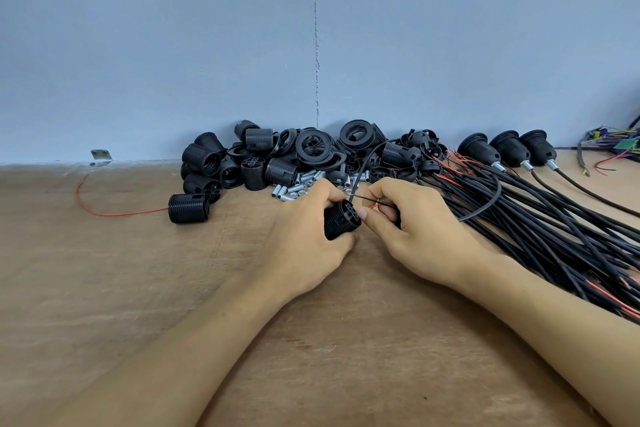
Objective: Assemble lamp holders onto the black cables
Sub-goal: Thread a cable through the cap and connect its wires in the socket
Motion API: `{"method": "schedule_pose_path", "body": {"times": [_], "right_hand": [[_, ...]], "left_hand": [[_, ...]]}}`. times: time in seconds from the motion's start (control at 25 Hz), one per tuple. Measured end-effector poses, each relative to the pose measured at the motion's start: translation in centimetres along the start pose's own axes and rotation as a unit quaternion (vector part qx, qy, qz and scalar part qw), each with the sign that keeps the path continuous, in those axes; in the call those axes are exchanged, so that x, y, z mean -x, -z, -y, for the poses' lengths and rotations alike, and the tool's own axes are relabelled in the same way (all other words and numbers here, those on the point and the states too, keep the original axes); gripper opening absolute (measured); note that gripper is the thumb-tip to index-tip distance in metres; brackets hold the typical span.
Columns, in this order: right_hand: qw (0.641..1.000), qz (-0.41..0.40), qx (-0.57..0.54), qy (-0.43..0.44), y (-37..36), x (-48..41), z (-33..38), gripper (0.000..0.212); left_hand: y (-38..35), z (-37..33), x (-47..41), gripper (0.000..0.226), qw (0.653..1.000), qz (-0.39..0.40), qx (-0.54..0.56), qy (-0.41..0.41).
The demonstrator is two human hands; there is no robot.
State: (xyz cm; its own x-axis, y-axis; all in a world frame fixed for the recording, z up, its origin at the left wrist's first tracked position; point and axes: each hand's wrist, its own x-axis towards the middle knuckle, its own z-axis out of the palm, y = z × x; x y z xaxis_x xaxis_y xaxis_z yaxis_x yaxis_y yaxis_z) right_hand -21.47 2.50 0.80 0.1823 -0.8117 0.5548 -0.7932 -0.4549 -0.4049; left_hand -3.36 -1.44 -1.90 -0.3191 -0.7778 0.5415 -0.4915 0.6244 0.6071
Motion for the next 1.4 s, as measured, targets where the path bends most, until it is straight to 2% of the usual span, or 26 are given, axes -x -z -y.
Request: {"method": "schedule_pose_path", "body": {"times": [0.28,0.44,0.72,1.08,1.2,1.4], "right_hand": [[0.999,-0.004,-0.039,0.006,0.0,0.1,-0.3,0.007],[0.999,-0.009,-0.039,0.016,0.0,0.0,-0.4,0.031],[0.992,0.006,-0.114,-0.043,0.2,-0.1,-0.3,0.011],[0.975,0.037,-0.191,-0.108,0.1,-0.2,-0.7,0.013],[0.973,0.042,-0.205,-0.099,0.0,-0.2,-0.9,0.01],[0.973,0.097,-0.195,-0.071,0.5,-0.3,-1.3,0.013]], "left_hand": [[0.1,0.2,0.0,0.033,1.0,0.01,0.017,0.009],[0.2,0.3,0.0,0.033,0.999,0.026,0.037,0.007],[0.3,0.3,0.0,0.034,0.998,0.034,0.055,0.023],[0.6,0.0,-0.1,0.035,0.996,0.07,0.059,0.012],[0.6,0.2,-0.2,0.035,0.994,0.074,0.074,0.022],[0.8,0.2,-0.2,0.035,0.991,0.096,0.086,0.02]]}}
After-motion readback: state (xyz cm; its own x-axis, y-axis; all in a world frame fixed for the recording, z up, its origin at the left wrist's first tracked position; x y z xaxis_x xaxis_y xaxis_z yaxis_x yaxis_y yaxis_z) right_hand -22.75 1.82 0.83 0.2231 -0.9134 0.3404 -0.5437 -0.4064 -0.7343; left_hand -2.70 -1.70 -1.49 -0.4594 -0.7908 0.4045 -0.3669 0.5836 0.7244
